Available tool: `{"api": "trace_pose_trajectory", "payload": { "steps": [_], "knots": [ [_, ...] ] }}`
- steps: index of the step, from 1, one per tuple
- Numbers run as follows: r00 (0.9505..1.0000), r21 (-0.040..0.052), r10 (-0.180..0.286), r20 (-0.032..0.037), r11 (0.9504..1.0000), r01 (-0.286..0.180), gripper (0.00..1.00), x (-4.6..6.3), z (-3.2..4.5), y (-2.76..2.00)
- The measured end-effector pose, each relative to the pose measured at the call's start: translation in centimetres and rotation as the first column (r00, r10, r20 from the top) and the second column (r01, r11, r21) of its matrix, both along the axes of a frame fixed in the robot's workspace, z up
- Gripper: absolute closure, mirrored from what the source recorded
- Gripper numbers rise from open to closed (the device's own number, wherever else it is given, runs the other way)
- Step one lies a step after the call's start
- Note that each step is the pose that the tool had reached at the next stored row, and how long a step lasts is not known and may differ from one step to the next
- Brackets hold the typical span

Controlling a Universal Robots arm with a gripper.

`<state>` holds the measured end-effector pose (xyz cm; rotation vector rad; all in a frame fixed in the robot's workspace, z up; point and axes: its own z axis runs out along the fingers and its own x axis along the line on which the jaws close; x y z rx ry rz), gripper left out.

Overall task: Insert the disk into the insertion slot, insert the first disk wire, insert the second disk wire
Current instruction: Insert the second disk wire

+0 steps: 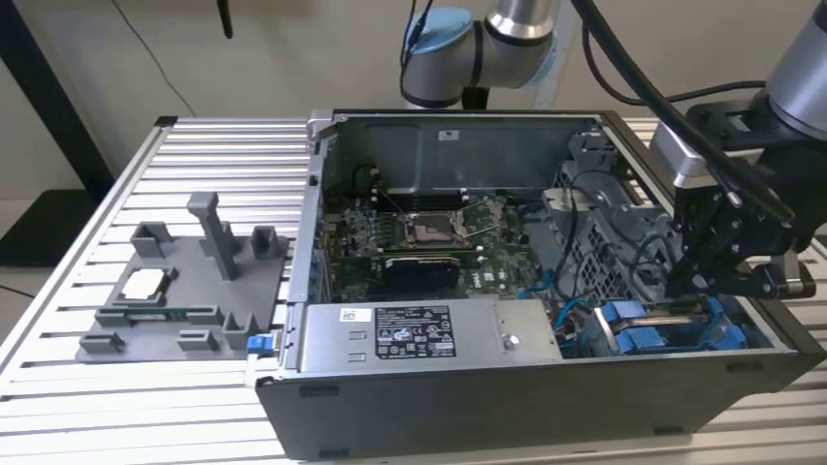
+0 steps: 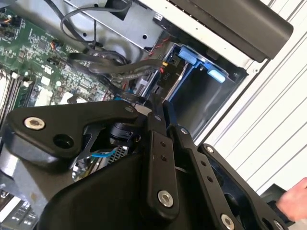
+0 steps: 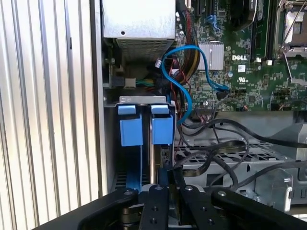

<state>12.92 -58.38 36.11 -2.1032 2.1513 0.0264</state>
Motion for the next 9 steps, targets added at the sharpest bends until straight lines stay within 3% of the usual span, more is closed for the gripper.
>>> {"api": "trace_pose_trajectory", "payload": {
  "steps": [5, 9],
  "knots": [
    [1.0000, 0.0015, 0.000, 0.0020, 1.0000, 0.000, 0.84, 0.00, -0.11, 0.00],
    [1.0000, 0.0127, 0.000, 0.0048, 0.9999, 0.000, 0.84, 0.00, -0.61, 0.00]
  ]
}}
